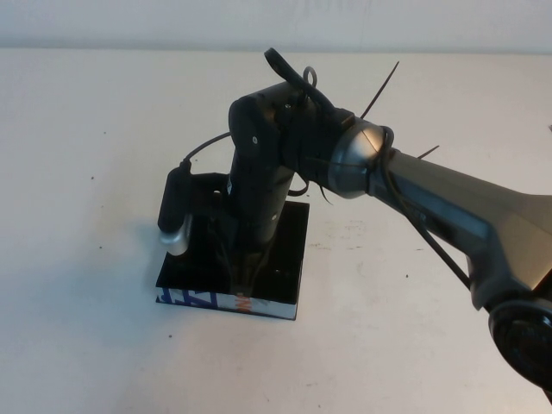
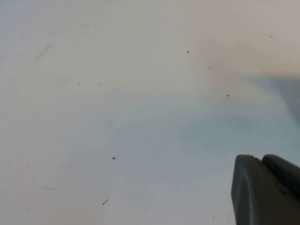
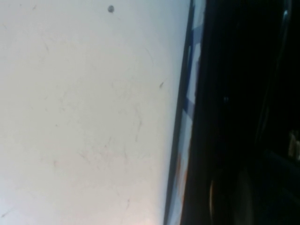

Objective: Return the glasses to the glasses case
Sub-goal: Place the glasses in the glasses case

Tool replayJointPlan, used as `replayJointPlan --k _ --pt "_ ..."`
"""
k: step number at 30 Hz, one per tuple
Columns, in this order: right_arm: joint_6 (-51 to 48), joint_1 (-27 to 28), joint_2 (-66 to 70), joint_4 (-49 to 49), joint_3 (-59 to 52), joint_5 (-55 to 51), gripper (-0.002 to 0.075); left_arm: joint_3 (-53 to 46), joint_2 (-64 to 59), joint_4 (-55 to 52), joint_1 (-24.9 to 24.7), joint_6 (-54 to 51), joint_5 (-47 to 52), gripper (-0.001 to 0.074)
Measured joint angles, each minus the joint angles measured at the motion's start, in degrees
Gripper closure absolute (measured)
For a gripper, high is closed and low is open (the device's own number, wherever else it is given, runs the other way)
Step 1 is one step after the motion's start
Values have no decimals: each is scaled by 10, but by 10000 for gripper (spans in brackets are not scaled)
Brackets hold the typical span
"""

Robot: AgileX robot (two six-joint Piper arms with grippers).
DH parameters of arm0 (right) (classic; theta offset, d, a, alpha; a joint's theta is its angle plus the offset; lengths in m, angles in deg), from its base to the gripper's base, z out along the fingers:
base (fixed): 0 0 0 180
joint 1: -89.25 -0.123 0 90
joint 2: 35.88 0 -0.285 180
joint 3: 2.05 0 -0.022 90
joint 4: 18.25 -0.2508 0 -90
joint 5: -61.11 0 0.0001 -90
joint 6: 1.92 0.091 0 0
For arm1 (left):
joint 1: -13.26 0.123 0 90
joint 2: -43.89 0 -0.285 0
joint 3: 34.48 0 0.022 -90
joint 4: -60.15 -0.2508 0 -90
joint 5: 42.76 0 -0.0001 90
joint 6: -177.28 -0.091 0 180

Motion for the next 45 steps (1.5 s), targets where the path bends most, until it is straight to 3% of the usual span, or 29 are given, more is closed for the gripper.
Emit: replayJointPlan --k 45 --pt "40 26 0 -44 0 -1 726 0 0 0 0 0 0 736"
